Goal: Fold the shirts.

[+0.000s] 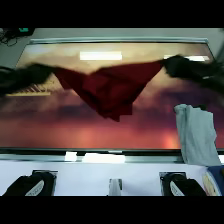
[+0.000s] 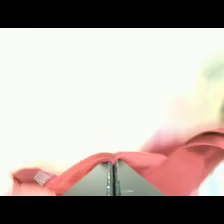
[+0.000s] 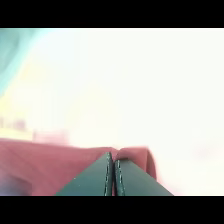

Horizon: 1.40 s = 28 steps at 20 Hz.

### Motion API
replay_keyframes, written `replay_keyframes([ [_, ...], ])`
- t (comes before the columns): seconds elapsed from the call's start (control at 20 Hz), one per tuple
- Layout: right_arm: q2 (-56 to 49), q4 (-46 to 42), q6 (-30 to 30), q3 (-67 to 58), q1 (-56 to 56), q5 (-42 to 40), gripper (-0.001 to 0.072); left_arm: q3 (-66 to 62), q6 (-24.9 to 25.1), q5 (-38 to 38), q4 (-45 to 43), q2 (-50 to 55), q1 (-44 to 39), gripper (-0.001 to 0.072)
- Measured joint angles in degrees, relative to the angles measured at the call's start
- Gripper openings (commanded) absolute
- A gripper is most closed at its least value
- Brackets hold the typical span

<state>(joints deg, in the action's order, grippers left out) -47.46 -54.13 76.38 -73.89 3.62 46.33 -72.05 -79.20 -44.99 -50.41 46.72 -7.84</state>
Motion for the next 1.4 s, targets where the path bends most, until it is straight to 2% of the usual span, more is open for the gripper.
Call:
replay_keyframes([
  [0.15, 7.13, -3.08, 0.68, -6.45, -1.01, -2.14, 0.0022, -9.86, 0.96, 5.05, 0.0, -4.46, 0.5, 0.003],
  [0.35, 11.61, -5.33, 3.82, -11.72, -1.42, -4.79, 0.0022, -18.23, 2.8, 13.31, -0.04, -7.63, -0.98, 0.0031],
  [0.75, 12.13, -6.12, 11.58, -13.94, -1.53, -5.38, 0.0022, -21.75, 3.63, 28.72, -0.02, -6.25, -1.64, 0.0032],
  [0.85, 10.27, -6.25, 12.98, -14.03, -1.53, -3.93, 0.0022, -21.88, 4.92, 31.89, -0.02, -3.87, -2.14, 0.0032],
  [1.0, 4.7, -6.82, 14.21, -14.03, -1.53, 0.09, 0.0022, -22.05, 9.4, 37.57, -0.17, 2.1, -4.26, 0.0032],
  [1.2, -4.66, -7.28, 16.0, -14.08, -1.53, 1.57, 0.0022, -25.46, 13.86, 47.21, -0.15, 14.21, -6.56, 0.0032],
  [1.3, -8.9, -7.76, 16.65, -14.08, -1.55, 1.05, 0.0023, -27.78, 14.56, 47.84, -0.15, 21.2, -6.93, 0.0032],
  [1.4, -12.96, -9.22, 17.16, -14.05, -1.55, 1.29, 0.0023, -29.16, 14.21, 44.52, -0.15, 28.0, -7.15, 0.0032],
])
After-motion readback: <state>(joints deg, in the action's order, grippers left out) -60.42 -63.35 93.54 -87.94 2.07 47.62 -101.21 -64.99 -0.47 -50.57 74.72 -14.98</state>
